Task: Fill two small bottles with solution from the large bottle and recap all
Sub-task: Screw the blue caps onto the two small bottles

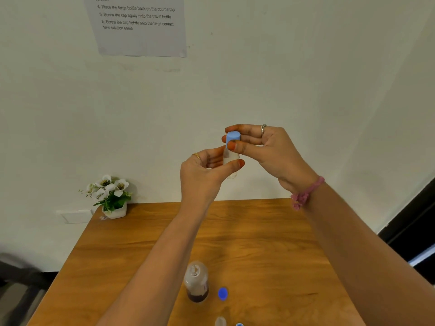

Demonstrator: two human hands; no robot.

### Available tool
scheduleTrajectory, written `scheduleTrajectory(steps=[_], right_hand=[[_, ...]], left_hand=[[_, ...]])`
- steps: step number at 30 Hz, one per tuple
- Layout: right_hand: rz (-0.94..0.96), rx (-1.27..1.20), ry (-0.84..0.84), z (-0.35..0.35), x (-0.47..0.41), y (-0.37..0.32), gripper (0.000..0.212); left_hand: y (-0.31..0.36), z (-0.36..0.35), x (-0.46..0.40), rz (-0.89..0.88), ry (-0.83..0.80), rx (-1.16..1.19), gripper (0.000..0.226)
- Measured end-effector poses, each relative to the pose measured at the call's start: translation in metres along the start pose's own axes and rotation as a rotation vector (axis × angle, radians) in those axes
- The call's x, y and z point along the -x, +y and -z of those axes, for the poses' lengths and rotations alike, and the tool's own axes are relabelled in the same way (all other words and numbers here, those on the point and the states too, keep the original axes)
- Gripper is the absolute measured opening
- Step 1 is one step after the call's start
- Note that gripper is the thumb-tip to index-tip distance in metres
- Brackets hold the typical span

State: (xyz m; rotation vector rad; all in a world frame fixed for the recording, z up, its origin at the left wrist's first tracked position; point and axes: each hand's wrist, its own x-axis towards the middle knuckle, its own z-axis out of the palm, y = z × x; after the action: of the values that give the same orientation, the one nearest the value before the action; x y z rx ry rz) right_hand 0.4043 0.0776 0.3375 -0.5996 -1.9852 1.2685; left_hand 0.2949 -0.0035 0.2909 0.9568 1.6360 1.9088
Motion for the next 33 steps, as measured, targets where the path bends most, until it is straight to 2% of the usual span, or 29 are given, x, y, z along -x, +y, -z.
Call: scheduleTrajectory(steps=[5, 8, 12, 15, 18, 21, 27, 33], right_hand=[[-0.001, -0.01, 0.08, -0.007, 0.004, 0.002, 0.034], [-0.015, -0.065, 0.052, -0.005, 0.004, 0.006, 0.037], [-0.041, -0.265, 0.031, 0.001, 0.012, 0.017, 0.061], [-0.074, -0.371, 0.171, -0.002, 0.025, 0.026, 0.048], [-0.174, -0.365, 0.265, -0.01, 0.039, 0.046, 0.037], [-0.29, -0.367, 0.301, -0.023, 0.056, 0.068, 0.033], [-0.445, -0.421, 0.377, -0.058, 0.091, 0.114, 0.03], [-0.557, -0.289, 0.397, -0.088, 0.124, 0.155, 0.029]], left_hand=[[-0.004, -0.001, 0.0, 0.0, 0.02, 0.013, 0.043], [-0.004, 0.001, 0.001, -0.005, 0.012, 0.023, 0.042], [-0.005, 0.005, 0.002, 0.006, 0.008, 0.044, 0.042], [-0.008, 0.011, 0.004, 0.036, 0.008, 0.053, 0.047], [-0.015, 0.019, 0.007, 0.062, 0.01, 0.043, 0.055], [-0.026, 0.032, 0.013, 0.083, 0.007, 0.005, 0.059], [-0.076, 0.073, 0.044, 0.168, -0.041, -0.103, 0.049], [-0.142, 0.111, 0.093, 0.311, -0.049, -0.274, 0.045]])
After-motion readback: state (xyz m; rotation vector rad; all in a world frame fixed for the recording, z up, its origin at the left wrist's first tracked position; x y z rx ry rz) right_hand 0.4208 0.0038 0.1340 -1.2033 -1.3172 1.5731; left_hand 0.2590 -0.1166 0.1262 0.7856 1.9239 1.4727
